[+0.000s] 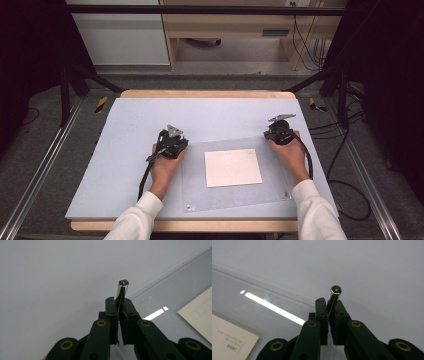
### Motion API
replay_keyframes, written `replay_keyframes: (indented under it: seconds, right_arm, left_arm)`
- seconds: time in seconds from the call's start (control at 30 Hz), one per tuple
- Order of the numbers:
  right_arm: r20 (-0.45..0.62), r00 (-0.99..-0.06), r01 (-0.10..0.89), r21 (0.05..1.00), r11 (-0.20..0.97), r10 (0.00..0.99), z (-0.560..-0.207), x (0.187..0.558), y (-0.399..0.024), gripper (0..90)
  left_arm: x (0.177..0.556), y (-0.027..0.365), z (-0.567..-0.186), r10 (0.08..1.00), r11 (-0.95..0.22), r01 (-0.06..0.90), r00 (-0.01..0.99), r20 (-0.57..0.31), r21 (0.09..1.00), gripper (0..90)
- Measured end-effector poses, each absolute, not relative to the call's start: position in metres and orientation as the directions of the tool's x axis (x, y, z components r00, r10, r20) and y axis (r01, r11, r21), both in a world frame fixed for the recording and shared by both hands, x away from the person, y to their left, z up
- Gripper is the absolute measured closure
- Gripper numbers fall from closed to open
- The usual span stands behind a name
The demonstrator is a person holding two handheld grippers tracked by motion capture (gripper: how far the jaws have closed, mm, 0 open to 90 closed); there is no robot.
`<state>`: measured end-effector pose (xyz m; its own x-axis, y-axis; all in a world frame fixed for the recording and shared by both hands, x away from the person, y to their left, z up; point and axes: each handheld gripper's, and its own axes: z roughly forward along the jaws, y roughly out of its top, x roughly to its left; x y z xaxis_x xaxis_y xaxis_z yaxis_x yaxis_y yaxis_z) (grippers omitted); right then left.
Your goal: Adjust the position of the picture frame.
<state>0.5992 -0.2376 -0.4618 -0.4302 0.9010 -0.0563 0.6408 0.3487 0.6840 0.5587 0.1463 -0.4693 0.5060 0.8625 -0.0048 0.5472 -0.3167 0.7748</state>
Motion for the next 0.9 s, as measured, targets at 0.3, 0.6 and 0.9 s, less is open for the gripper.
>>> replay_keyframes:
  seconds: [0.3, 0.6, 0.9]
  right_arm:
    - [-0.07, -0.428, 0.657, 0.661, 0.363, 0.901, -0.44, 0.589, -0.226, 85.8]
    - [-0.131, -0.464, 0.632, 0.644, 0.431, 0.876, -0.402, 0.584, -0.2, 85.7]
    - [-0.145, -0.495, 0.621, 0.63, 0.466, 0.857, -0.386, 0.58, -0.173, 85.6]
  left_arm:
    - [0.557, 0.16, -0.444, 0.848, -0.341, 0.55, 0.53, -0.003, 0.762, 84.0]
    - [0.552, 0.185, -0.419, 0.847, -0.35, 0.549, 0.532, 0.006, 0.759, 83.5]
    - [0.545, 0.211, -0.4, 0.853, -0.354, 0.543, 0.522, 0.025, 0.761, 82.9]
